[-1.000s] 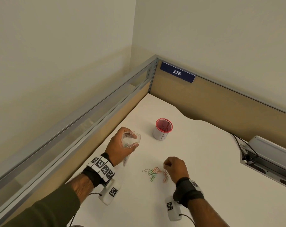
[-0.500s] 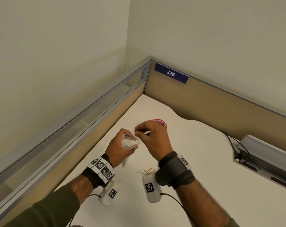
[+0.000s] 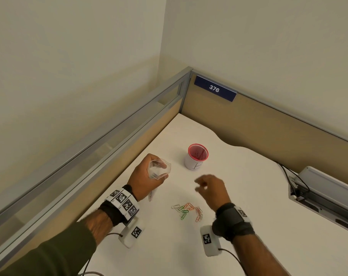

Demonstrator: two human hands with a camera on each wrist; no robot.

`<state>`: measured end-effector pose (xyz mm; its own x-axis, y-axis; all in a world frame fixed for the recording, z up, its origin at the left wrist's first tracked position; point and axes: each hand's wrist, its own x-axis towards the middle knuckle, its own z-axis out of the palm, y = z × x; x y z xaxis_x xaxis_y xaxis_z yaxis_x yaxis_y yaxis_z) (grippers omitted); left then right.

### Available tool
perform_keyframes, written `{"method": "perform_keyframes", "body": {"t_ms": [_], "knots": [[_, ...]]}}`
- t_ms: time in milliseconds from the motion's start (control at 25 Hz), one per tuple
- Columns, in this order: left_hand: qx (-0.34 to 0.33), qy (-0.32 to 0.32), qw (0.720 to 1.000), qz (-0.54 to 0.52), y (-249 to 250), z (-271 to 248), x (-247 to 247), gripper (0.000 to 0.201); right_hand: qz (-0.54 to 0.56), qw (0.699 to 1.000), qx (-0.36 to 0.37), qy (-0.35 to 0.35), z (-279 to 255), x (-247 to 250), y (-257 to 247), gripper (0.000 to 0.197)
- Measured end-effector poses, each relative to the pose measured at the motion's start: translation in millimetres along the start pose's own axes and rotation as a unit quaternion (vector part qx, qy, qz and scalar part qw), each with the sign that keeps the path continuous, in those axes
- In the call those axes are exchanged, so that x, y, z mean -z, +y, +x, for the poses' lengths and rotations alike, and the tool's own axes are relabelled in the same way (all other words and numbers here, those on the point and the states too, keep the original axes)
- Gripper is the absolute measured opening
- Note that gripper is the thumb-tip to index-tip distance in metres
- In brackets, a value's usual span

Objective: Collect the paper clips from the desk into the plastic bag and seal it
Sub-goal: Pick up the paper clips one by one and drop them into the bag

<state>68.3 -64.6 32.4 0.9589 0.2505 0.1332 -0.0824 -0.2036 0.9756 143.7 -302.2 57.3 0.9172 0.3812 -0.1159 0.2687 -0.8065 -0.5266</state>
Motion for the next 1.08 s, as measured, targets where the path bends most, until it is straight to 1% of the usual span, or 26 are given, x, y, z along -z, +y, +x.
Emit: {"method": "perform_keyframes", "body": {"t_ms": [80, 120, 160, 200, 280, 400, 520, 560, 640, 680, 720, 760, 840, 920, 1000, 1080], "knots": [[0.001, 0.003, 1.000, 0.002, -1, -1, 3, 0.048, -0.082, 0.990, -0.066, -0.099, -11, -27, 38, 0.038], [0.002, 0.005, 1.000, 0.001, -2, -1, 4, 0.048, -0.097, 0.982, -0.097, -0.128, -18, -39, 51, 0.044], [0.002, 0.007, 1.000, -0.002, -3, -2, 4, 0.048, -0.106, 0.977, -0.124, -0.136, -22, -50, 58, 0.047], [0.003, 0.007, 1.000, -0.003, -4, -2, 4, 0.047, -0.113, 0.975, -0.142, -0.130, -24, -58, 62, 0.046], [0.006, 0.006, 1.000, -0.001, -5, -4, 4, 0.046, -0.115, 0.975, -0.158, -0.106, -22, -72, 59, 0.037], [0.008, 0.000, 1.000, 0.003, -3, -5, 3, 0.048, -0.085, 0.983, -0.138, -0.087, -17, -84, 44, 0.023], [0.001, 0.007, 1.000, 0.005, -1, -3, 3, 0.046, -0.052, 0.991, -0.108, -0.057, -11, -83, 38, 0.025], [0.000, 0.009, 1.000, 0.007, -1, -3, 4, 0.045, -0.046, 0.993, -0.093, -0.064, -10, -81, 38, 0.032], [0.002, 0.010, 1.000, 0.010, -1, -2, 6, 0.044, -0.056, 0.989, -0.058, -0.126, -10, -80, 38, 0.059], [0.004, 0.009, 1.000, 0.010, -1, -2, 6, 0.044, -0.077, 0.984, -0.043, -0.157, -11, -82, 37, 0.068], [0.004, 0.009, 1.000, 0.007, -2, -2, 7, 0.046, -0.101, 0.980, -0.024, -0.172, -13, -86, 36, 0.069], [0.003, 0.011, 1.000, 0.003, -2, -3, 7, 0.047, -0.123, 0.977, -0.005, -0.172, -15, -90, 36, 0.063], [0.004, 0.014, 1.000, -0.001, -3, -3, 6, 0.048, -0.146, 0.977, 0.023, -0.151, -17, -96, 38, 0.042], [0.006, 0.013, 1.000, -0.004, -4, -4, 6, 0.047, -0.155, 0.979, 0.036, -0.129, -19, -96, 42, 0.026], [0.008, 0.012, 1.000, -0.003, -5, -4, 6, 0.047, -0.144, 0.982, 0.038, -0.116, -19, -93, 45, 0.024], [0.008, 0.014, 1.000, -0.001, -4, -4, 7, 0.046, -0.103, 0.988, -0.001, -0.112, -19, -86, 50, 0.032]]}}
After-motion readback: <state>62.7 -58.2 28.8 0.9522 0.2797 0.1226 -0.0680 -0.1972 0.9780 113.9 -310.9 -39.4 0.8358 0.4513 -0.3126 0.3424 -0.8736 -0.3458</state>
